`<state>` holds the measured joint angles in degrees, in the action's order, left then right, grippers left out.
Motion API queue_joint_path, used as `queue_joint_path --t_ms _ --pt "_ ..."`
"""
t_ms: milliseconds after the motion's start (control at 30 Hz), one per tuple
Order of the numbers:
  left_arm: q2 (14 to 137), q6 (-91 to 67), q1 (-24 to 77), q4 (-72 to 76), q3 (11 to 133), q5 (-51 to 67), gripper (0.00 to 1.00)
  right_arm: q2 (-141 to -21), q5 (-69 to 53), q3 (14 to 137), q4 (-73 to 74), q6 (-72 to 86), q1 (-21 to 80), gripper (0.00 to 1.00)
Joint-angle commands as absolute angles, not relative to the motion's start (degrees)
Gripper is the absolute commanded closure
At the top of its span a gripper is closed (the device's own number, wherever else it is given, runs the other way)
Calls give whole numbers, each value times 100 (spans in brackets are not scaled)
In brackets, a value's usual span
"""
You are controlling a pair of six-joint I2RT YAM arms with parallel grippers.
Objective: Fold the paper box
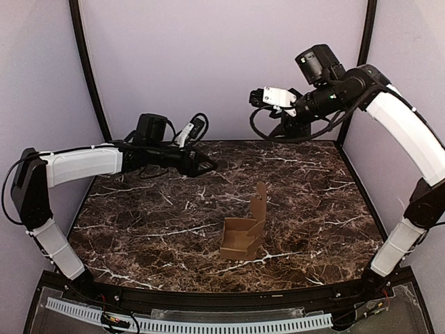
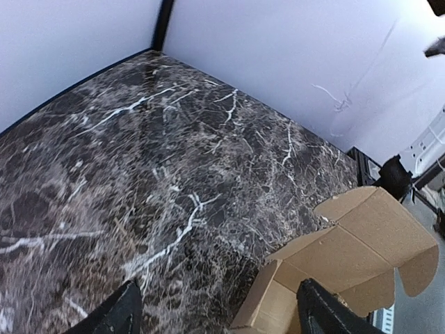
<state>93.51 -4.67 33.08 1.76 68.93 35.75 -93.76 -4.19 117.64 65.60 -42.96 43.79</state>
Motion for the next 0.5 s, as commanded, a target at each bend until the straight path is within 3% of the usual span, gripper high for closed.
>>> queue_joint_path --t_ms 0,200,467 --pt "10355 1167 3725 -572 7910 4050 21 -9024 -1295 11037 6807 -4097 3624 35" --pt "11570 1875 4198 -1090 9133 4262 20 -8220 -1979 9786 6855 -4063 2341 35" --pt "12125 2565 4563 -2136 9954 4471 20 -7390 -2069 8827 6792 -4026 1669 35"
